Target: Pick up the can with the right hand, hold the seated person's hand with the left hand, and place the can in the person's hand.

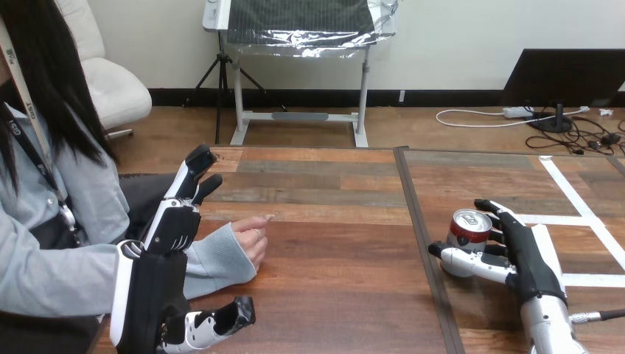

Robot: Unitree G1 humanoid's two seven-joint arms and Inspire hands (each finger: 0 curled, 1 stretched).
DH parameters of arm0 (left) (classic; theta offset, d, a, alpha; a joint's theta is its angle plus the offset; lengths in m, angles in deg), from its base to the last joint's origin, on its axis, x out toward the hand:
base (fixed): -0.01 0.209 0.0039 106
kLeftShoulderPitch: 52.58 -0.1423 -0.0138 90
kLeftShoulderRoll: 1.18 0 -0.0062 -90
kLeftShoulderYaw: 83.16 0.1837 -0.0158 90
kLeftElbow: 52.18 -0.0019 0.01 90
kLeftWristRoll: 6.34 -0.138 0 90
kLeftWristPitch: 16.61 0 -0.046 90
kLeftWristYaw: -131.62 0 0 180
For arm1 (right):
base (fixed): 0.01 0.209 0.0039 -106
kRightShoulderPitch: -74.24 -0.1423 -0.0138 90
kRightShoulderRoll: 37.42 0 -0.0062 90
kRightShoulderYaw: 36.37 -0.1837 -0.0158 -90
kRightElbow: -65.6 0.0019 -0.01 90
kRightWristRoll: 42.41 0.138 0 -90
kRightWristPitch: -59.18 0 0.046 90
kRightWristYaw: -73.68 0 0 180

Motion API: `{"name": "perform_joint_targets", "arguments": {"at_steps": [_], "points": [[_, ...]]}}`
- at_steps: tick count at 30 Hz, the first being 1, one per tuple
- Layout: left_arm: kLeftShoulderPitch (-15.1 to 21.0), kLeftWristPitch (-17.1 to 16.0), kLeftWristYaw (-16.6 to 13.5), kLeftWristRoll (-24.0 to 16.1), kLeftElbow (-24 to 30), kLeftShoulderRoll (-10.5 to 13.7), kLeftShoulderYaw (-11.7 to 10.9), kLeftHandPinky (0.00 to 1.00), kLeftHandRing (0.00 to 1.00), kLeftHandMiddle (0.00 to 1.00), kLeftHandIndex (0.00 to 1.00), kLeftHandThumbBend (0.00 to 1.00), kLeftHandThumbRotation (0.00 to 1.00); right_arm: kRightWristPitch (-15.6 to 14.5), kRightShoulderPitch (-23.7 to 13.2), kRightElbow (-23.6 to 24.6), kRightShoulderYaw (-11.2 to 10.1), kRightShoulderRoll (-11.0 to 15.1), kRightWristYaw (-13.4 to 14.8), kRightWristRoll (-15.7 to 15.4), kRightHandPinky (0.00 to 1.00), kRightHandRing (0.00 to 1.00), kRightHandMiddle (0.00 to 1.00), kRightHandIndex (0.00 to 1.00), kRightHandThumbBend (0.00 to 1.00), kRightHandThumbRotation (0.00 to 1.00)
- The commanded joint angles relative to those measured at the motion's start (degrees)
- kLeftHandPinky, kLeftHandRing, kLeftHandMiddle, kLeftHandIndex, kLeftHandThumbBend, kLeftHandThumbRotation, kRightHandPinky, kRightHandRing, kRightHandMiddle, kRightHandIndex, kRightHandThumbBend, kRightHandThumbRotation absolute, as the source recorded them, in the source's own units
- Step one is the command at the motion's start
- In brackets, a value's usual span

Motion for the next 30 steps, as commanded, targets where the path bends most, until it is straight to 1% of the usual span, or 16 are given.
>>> {"name": "perform_joint_targets", "arguments": {"at_steps": [1, 4, 10, 13, 19, 22, 25, 30], "points": [[3.1, -0.4, 0.1, 0.9, 1.7, 0.6, 0.1, 0.87, 0.94, 0.95, 0.89, 1.00, 0.67, 1.4, -1.2, 2.8, -1.3, 0.6, -0.2, 1.4, 0.75, 0.80, 0.84, 0.86, 1.00, 0.26], [3.1, -0.5, 0.1, 1.0, 1.7, 0.7, 0.1, 0.87, 0.94, 0.95, 0.89, 1.00, 0.66, 1.9, -0.7, 2.9, -1.6, 0.5, -0.2, 1.6, 0.74, 0.80, 0.84, 0.86, 1.00, 0.24], [3.0, 0.0, 0.4, 2.0, 1.9, 1.2, 1.1, 0.88, 0.94, 0.95, 0.90, 1.00, 0.65, 2.9, 0.3, 3.1, -2.6, 0.1, -1.2, 3.0, 0.74, 0.80, 0.84, 0.86, 1.00, 0.18], [3.2, -0.2, 0.4, 2.2, 1.7, 1.1, 0.9, 0.88, 0.94, 0.95, 0.89, 1.00, 0.65, 3.2, 0.8, 3.2, -2.7, 0.0, -1.3, 3.4, 0.74, 0.80, 0.84, 0.86, 1.00, 0.17], [3.1, -0.1, 0.6, 2.3, 1.8, 1.2, 0.8, 0.87, 0.93, 0.94, 0.89, 1.00, 0.65, 3.8, 1.5, 3.5, -2.9, -0.2, -0.6, 3.5, 0.74, 0.80, 0.83, 0.85, 1.00, 0.12], [3.0, 0.4, 0.7, 3.0, 2.3, 1.3, 1.5, 0.87, 0.93, 0.94, 0.89, 1.00, 0.64, 3.8, 1.8, 3.6, -3.0, -0.4, -0.1, 3.6, 0.73, 0.79, 0.82, 0.84, 0.99, 0.09], [3.1, 0.4, 0.9, 3.0, 2.2, 1.2, 1.4, 0.86, 0.93, 0.94, 0.89, 1.00, 0.64, 3.4, 1.9, 3.7, -3.0, -0.5, 0.4, 3.6, 0.71, 0.77, 0.80, 0.82, 0.98, 0.04], [3.5, -0.1, 1.1, 2.9, 1.7, 0.9, 1.0, 0.87, 0.93, 0.94, 0.89, 1.00, 0.65, 3.1, 1.9, 3.8, -2.8, -0.4, 1.1, 3.3, 0.68, 0.74, 0.78, 0.79, 0.95, 0.01]]}}
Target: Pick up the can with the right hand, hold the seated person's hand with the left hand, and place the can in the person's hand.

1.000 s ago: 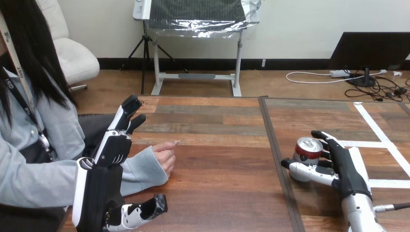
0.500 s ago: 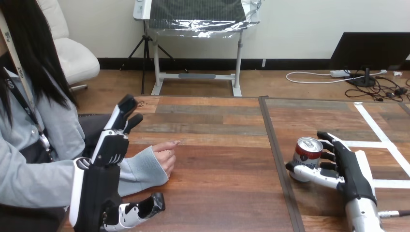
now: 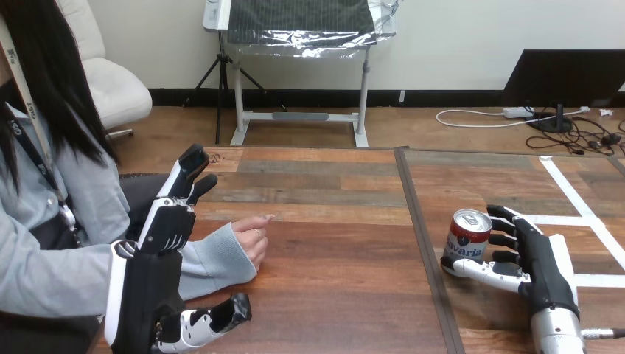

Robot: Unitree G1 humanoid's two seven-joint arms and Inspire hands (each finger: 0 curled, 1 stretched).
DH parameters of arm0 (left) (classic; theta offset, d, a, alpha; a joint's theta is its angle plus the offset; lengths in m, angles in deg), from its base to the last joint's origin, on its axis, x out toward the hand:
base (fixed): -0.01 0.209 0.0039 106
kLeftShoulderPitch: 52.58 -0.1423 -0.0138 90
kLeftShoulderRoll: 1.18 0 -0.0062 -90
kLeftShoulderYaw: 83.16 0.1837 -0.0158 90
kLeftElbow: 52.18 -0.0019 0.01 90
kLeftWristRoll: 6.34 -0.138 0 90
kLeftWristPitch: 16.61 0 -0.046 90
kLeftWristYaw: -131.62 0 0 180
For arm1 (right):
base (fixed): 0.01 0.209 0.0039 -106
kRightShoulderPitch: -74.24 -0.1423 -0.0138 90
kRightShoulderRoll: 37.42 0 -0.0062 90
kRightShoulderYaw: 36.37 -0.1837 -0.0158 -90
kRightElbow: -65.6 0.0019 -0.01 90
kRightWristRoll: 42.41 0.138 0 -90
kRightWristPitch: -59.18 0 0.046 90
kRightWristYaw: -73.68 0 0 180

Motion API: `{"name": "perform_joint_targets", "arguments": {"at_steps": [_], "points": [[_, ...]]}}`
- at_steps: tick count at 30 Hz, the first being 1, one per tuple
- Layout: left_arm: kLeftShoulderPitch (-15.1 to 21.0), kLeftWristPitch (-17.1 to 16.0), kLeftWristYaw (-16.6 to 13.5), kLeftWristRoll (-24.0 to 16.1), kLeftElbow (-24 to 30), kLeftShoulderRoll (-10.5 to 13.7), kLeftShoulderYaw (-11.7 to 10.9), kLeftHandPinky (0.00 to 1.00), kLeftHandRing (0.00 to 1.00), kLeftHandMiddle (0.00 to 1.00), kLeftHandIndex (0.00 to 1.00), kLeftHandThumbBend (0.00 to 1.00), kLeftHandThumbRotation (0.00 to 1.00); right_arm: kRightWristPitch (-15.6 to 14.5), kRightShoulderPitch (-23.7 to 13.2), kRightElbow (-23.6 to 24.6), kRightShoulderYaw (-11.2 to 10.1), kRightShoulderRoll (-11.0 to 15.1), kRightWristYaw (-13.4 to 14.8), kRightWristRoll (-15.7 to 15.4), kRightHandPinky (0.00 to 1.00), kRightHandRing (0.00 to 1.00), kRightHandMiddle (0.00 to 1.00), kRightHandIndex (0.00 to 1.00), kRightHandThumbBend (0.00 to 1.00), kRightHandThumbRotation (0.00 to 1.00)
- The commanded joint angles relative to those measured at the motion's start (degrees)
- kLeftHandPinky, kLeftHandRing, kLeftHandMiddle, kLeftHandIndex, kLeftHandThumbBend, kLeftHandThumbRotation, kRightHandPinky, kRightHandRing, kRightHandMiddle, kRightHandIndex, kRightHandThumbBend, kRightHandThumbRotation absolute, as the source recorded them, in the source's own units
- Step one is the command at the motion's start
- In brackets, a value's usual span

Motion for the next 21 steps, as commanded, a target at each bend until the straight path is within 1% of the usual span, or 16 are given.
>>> {"name": "perform_joint_targets", "arguments": {"at_steps": [1, 4, 7, 10, 13, 14, 16, 21], "points": [[3.5, -0.5, 0.4, 0.7, 1.5, 0.3, 0.4, 0.87, 0.93, 0.94, 0.89, 1.00, 0.65, 0.3, -1.4, 1.9, -0.5, -0.4, 1.2, 0.2, 0.67, 0.73, 0.77, 0.78, 0.95, 0.01], [3.5, -0.4, 0.4, 0.7, 1.5, 0.2, 0.4, 0.87, 0.93, 0.94, 0.89, 1.00, 0.66, -0.1, -1.5, 1.9, -0.2, -0.3, 2.2, -0.1, 0.64, 0.70, 0.74, 0.76, 0.93, 0.00], [3.6, -0.5, 0.7, 1.7, 1.5, 0.5, 1.5, 0.87, 0.93, 0.94, 0.89, 1.00, 0.65, -0.5, -1.6, 1.9, -0.1, -0.2, 2.4, -0.3, 0.62, 0.67, 0.72, 0.73, 0.92, 0.00], [3.4, 0.0, 1.0, 2.0, 1.9, 0.5, 1.6, 0.87, 0.93, 0.94, 0.89, 1.00, 0.64, -1.1, -1.8, 1.9, 0.4, 0.1, 3.4, -1.0, 0.58, 0.64, 0.69, 0.71, 0.90, 0.00], [3.3, 0.1, 1.1, 1.6, 1.9, 0.3, 1.1, 0.88, 0.93, 0.94, 0.89, 1.00, 0.64, -1.6, -2.0, 1.9, 0.3, 0.2, 3.4, -1.0, 0.54, 0.60, 0.66, 0.67, 0.89, 0.00], [3.3, 0.1, 1.2, 1.7, 2.0, 0.3, 1.1, 0.88, 0.93, 0.94, 0.89, 1.00, 0.64, -2.4, -2.2, 1.9, 0.6, 0.3, 3.8, -1.4, 0.53, 0.60, 0.65, 0.67, 0.88, 0.00], [3.3, 0.1, 1.3, 1.9, 2.2, 0.3, 1.3, 0.88, 0.93, 0.94, 0.89, 1.00, 0.64, -3.3, -2.4, 2.0, 0.8, 0.5, 4.4, -1.8, 0.49, 0.56, 0.64, 0.65, 0.88, 0.00], [3.1, -0.3, 1.3, 1.0, 2.1, -0.1, 0.2, 0.86, 0.92, 0.94, 0.89, 1.00, 0.64, -3.9, -2.6, 2.3, 0.7, 0.8, 4.2, -2.0, 0.43, 0.50, 0.61, 0.61, 0.85, 0.00]]}}
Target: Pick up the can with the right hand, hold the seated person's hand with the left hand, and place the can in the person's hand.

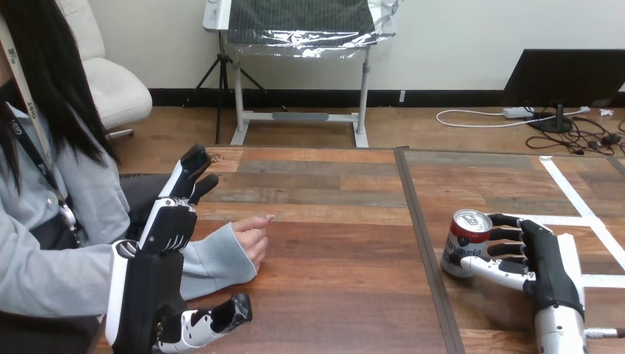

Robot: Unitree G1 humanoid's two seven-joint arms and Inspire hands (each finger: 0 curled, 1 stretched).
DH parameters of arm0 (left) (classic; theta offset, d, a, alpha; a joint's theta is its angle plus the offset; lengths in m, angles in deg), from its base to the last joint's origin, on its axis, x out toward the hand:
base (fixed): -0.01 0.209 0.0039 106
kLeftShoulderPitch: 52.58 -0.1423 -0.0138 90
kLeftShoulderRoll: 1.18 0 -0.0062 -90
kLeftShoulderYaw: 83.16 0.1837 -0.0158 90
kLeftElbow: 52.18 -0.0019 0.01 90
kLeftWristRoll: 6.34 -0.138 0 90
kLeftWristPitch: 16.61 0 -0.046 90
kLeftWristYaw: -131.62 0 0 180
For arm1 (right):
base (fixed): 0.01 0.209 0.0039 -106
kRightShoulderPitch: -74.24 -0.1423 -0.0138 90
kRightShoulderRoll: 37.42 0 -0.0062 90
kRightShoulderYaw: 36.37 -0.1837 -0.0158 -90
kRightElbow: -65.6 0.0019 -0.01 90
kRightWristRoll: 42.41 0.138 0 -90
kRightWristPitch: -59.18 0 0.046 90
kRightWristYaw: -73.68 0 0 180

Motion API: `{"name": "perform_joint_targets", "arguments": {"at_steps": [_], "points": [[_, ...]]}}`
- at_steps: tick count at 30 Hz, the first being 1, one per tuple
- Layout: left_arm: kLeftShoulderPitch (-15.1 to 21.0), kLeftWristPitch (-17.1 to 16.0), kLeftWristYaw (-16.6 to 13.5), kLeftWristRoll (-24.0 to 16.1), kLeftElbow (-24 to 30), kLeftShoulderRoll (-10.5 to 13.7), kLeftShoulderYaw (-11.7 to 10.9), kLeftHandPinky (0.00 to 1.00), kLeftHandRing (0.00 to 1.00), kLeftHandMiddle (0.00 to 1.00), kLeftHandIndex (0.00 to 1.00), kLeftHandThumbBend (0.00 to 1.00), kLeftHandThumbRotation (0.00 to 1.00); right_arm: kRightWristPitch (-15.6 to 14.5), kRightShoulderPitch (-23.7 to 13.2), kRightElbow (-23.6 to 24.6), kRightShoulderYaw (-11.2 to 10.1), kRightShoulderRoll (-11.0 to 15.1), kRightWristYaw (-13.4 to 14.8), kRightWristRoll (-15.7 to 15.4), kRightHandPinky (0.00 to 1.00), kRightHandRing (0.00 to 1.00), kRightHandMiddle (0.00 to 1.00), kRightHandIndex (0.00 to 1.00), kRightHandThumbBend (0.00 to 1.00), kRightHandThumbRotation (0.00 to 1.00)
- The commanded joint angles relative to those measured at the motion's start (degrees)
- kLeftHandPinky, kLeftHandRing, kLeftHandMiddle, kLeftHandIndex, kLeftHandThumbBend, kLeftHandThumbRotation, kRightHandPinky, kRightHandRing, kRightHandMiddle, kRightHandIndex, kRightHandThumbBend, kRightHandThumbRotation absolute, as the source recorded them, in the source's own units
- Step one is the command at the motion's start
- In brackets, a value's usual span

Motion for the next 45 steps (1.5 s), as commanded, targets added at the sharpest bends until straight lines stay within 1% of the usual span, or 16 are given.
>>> {"name": "perform_joint_targets", "arguments": {"at_steps": [1, 4, 7, 10, 13, 17, 24, 26, 28, 32, 35, 36, 40, 43, 45], "points": [[3.1, -0.3, 0.2, -0.3, 2.1, 0.0, -0.4, 0.86, 0.92, 0.94, 0.89, 1.00, 0.64, -1.2, -2.5, 1.3, 0.5, 0.8, 0.1, -0.5, 0.42, 0.50, 0.60, 0.61, 0.85, 0.00], [3.1, -0.5, 0.3, -0.2, 1.9, 0.0, -0.3, 0.86, 0.92, 0.94, 0.89, 1.00, 0.64, -1.6, -2.6, 1.3, 0.3, 0.9, -0.2, -0.4, 0.43, 0.51, 0.60, 0.61, 0.84, 0.00], [3.2, -0.7, 0.5, 0.5, 1.7, 0.3, 0.3, 0.86, 0.92, 0.94, 0.89, 1.00, 0.63, -2.7, -3.0, 1.3, 0.4, 1.1, -0.2, -0.5, 0.45, 0.53, 0.60, 0.61, 0.84, 0.00], [3.3, -1.0, 0.6, 0.4, 1.3, 0.3, 0.3, 0.86, 0.92, 0.94, 0.89, 1.00, 0.63, -3.7, -3.3, 1.3, 0.2, 1.1, -0.6, -0.1, 0.48, 0.55, 0.61, 0.62, 0.84, 0.00], [3.1, -0.5, 0.8, 1.2, 1.5, 0.4, 0.9, 0.86, 0.92, 0.94, 0.89, 1.00, 0.63, -4.2, -3.6, 1.4, -0.1, 1.1, -0.9, 0.2, 0.48, 0.55, 0.60, 0.62, 0.84, 0.00], [2.9, -0.3, 0.7, 0.5, 1.8, -0.1, 0.1, 0.86, 0.92, 0.94, 0.89, 1.00, 0.63, -5.0, -4.0, 1.5, 0.2, 1.3, -0.3, -0.2, 0.48, 0.55, 0.60, 0.61, 0.84, 0.00], [2.7, -0.1, 0.8, 0.2, 2.0, -0.2, -0.2, 0.86, 0.92, 0.94, 0.89, 1.00, 0.65, -5.7, -4.4, 1.7, -0.1, 1.3, -0.2, 0.0, 0.46, 0.52, 0.56, 0.59, 0.82, 0.00], [2.7, -0.1, 0.8, 0.3, 2.0, -0.1, 0.0, 0.86, 0.93, 0.94, 0.89, 1.00, 0.66, -5.8, -4.5, 1.7, -0.2, 1.3, -0.1, 0.1, 0.46, 0.51, 0.56, 0.59, 0.82, 0.00], [2.8, -0.3, 0.8, 0.6, 2.0, 0.0, 0.3, 0.86, 0.93, 0.94, 0.89, 1.00, 0.65, -5.7, -4.5, 1.7, -0.3, 1.3, 0.0, 0.2, 0.43, 0.48, 0.54, 0.58, 0.81, 0.00], [2.7, -0.3, 0.7, 0.3, 2.1, -0.3, -0.1, 0.86, 0.93, 0.93, 0.89, 1.00, 0.65, -5.9, -4.7, 1.7, -0.3, 1.3, 0.4, 0.2, 0.41, 0.47, 0.54, 0.58, 0.80, 0.00], [2.8, -0.2, 0.8, 0.3, 2.1, -0.2, -0.1, 0.86, 0.93, 0.93, 0.89, 1.00, 0.65, -6.4, -4.8, 1.8, -0.4, 1.3, 0.7, 0.3, 0.43, 0.49, 0.55, 0.59, 0.81, 0.00], [2.8, -0.3, 0.8, 0.2, 2.0, -0.2, -0.2, 0.86, 0.93, 0.93, 0.89, 1.00, 0.65, -6.7, -4.9, 1.8, -0.5, 1.2, 0.7, 0.4, 0.45, 0.51, 0.56, 0.61, 0.83, 0.00], [3.0, -0.4, 0.8, -0.1, 1.6, -0.2, -0.5, 0.87, 0.93, 0.93, 0.89, 1.00, 0.66, -7.3, -5.1, 1.9, -0.5, 1.2, 0.6, 0.5, 0.48, 0.54, 0.59, 0.64, 0.87, 0.00], [2.9, 0.0, 0.9, 0.7, 1.8, 0.0, 0.2, 0.87, 0.93, 0.94, 0.89, 1.00, 0.66, -7.2, -5.2, 2.0, -0.5, 1.3, 0.3, 0.6, 0.50, 0.57, 0.62, 0.66, 0.89, 0.00], [3.0, -0.1, 0.8, 0.8, 1.7, -0.1, 0.2, 0.87, 0.93, 0.94, 0.88, 1.00, 0.65, -7.2, -5.2, 2.0, -0.6, 1.3, -0.2, 0.8, 0.52, 0.60, 0.64, 0.68, 0.91, 0.00]]}}
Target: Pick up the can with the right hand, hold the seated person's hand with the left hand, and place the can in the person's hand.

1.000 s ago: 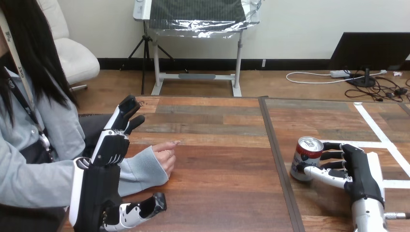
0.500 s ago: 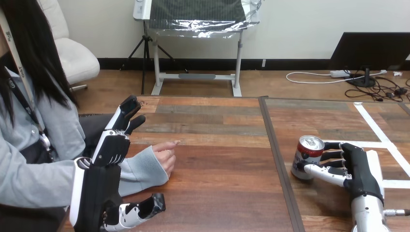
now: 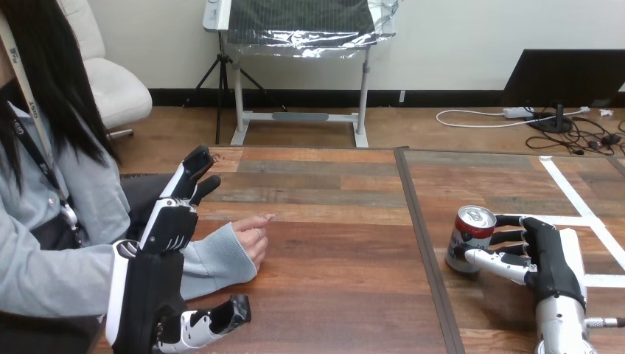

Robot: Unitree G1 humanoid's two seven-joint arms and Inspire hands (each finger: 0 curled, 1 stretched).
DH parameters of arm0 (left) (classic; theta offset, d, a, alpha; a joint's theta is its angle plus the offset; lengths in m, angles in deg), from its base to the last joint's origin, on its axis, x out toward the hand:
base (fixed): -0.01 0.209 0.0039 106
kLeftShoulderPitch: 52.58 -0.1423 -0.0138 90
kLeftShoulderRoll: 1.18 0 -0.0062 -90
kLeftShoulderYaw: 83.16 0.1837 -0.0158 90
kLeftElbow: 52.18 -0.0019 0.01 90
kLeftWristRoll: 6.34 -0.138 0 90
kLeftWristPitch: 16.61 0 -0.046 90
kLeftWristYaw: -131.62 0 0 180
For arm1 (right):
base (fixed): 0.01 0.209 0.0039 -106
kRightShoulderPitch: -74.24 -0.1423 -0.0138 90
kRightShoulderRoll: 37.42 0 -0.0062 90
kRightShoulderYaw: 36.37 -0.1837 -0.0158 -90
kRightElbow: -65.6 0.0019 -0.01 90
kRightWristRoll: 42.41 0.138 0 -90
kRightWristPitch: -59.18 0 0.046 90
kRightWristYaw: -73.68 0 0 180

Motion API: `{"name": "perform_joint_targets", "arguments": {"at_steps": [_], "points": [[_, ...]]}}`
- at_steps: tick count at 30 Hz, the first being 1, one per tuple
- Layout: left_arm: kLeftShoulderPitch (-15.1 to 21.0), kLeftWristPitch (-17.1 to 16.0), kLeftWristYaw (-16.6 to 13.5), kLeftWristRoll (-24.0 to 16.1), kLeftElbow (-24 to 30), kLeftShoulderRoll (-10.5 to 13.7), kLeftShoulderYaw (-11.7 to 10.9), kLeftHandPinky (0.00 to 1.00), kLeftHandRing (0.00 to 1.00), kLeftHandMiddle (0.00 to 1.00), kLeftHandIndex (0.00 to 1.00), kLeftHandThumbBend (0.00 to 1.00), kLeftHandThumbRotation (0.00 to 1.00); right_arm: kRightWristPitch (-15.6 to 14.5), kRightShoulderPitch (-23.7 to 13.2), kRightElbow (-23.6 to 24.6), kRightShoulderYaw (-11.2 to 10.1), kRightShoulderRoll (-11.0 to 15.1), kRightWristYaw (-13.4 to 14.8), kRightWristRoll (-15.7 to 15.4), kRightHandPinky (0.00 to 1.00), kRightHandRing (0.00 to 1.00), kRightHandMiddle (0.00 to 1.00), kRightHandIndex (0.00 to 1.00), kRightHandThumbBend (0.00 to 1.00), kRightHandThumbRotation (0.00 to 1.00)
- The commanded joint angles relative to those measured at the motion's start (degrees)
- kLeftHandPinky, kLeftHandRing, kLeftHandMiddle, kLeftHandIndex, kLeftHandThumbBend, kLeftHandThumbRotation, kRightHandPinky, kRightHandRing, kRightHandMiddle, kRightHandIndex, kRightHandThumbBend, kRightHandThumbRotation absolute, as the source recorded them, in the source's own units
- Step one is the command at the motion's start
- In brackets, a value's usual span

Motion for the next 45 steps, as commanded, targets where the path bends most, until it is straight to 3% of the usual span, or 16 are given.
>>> {"name": "perform_joint_targets", "arguments": {"at_steps": [1, 17, 45], "points": [[3.0, -0.2, 0.1, 0.7, 1.7, -0.1, 0.4, 0.87, 0.93, 0.94, 0.88, 1.00, 0.65, -0.8, -3.1, 1.1, -0.5, 1.0, -0.4, 0.6, 0.53, 0.60, 0.65, 0.69, 0.91, 0.00], [3.3, -0.5, 0.2, 0.0, 1.2, -0.4, -0.3, 0.88, 0.94, 0.93, 0.88, 1.00, 0.67, -0.7, -3.4, 1.1, -1.3, 1.3, -3.3, 1.6, 0.63, 0.69, 0.72, 0.76, 0.94, 0.03], [3.6, -1.1, 0.3, -1.0, 0.9, -1.0, -1.1, 0.85, 0.93, 0.93, 0.88, 1.00, 0.68, -0.1, -4.1, 0.8, -0.5, 1.7, -5.0, 0.9, 0.73, 0.77, 0.79, 0.82, 1.00, 0.22]]}}
